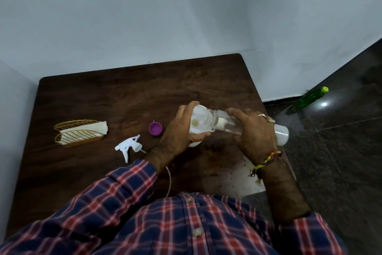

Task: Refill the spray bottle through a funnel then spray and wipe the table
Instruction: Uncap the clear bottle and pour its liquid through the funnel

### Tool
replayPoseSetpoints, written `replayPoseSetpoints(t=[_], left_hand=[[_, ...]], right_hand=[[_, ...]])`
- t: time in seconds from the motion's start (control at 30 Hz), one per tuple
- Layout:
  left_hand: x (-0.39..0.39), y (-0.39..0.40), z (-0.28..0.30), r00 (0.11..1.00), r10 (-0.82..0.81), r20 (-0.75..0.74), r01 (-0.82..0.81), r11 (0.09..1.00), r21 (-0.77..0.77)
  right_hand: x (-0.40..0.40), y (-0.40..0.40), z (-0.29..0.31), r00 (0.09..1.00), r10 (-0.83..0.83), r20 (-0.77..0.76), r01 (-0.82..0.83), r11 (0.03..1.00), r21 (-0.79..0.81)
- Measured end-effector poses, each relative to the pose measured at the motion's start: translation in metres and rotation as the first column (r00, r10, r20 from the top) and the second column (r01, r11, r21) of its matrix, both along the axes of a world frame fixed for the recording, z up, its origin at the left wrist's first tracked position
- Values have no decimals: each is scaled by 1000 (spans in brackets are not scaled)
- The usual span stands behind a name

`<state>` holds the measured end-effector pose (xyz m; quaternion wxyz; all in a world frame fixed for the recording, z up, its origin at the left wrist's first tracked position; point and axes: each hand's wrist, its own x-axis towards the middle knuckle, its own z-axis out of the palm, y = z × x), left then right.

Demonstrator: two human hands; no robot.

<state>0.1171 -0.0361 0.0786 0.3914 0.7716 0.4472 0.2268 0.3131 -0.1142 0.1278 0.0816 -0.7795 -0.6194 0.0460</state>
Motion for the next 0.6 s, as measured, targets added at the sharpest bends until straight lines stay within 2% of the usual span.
replayPoseSetpoints(t=[0.6], left_hand=[[1,1,-3,1000,7,-17,-6,1000,19]], right_hand=[[-2,1,14,1000,28,1,-28,999,-38]])
